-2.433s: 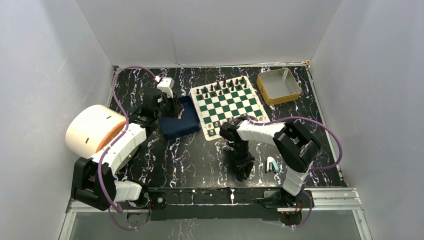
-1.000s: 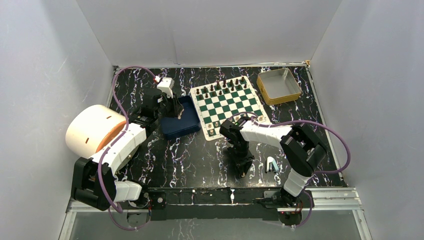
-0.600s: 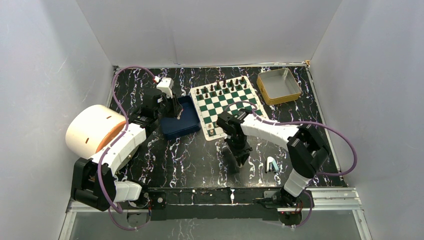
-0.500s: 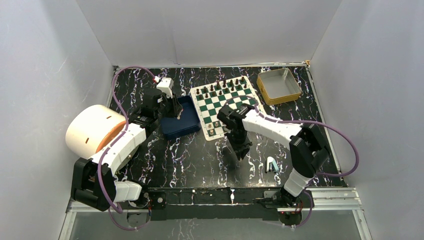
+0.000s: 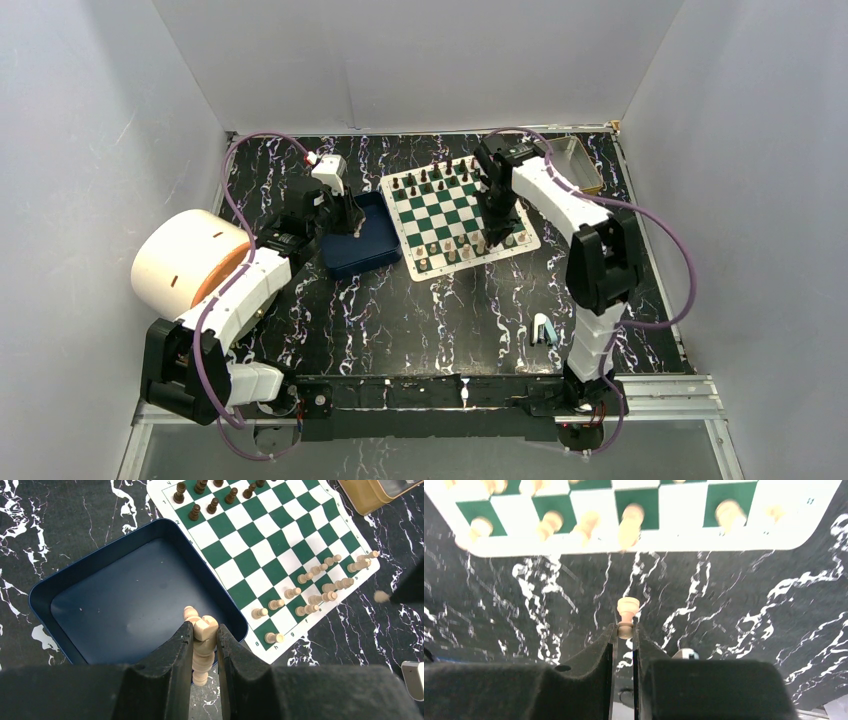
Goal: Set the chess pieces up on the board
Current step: Place the chess piece on the chessboard.
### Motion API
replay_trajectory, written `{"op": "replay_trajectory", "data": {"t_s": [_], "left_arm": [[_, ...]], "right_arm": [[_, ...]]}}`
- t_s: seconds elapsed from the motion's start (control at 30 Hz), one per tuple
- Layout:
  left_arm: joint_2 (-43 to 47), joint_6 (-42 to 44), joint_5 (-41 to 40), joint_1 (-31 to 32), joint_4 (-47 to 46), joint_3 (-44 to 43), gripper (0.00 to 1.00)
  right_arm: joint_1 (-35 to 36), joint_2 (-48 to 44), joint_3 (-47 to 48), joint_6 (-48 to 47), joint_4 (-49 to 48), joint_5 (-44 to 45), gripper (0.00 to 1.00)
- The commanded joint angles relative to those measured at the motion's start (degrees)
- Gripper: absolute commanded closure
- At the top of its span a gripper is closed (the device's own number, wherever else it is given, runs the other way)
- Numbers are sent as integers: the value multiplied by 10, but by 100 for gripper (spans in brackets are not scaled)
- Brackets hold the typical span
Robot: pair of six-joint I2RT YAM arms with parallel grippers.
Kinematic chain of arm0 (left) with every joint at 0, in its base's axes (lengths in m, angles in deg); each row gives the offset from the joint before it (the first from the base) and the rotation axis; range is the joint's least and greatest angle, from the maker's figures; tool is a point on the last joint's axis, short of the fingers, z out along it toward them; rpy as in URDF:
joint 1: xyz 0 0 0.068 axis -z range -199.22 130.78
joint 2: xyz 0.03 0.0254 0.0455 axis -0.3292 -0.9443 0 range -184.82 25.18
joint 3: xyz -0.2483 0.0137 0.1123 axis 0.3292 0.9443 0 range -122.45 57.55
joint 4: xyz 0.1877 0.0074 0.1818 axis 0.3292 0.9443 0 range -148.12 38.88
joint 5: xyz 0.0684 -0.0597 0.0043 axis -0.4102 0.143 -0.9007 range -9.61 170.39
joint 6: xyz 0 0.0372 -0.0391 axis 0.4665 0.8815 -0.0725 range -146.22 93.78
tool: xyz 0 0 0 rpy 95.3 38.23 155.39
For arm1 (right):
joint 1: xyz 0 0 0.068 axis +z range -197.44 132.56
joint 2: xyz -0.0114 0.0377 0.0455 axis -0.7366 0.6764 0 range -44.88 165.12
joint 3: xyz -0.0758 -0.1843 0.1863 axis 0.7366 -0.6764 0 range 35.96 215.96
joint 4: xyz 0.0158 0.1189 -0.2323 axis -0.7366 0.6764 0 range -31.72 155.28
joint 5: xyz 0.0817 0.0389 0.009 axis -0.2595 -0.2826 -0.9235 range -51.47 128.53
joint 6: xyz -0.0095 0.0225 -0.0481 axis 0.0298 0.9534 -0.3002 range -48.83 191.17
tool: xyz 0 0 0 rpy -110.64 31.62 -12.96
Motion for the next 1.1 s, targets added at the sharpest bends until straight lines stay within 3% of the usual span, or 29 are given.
{"op": "replay_trajectory", "data": {"t_s": [0.0, 0.63, 1.07], "left_arm": [[20, 0, -5, 2, -10, -11, 100], [29, -7, 2, 2, -16, -7, 100], [29, -12, 13, 4, -20, -6, 100]], "right_arm": [[-34, 59, 68, -40, 16, -16, 82], [-99, 191, 206, -51, 34, -29, 83], [-117, 229, 231, -48, 36, -26, 82]]}}
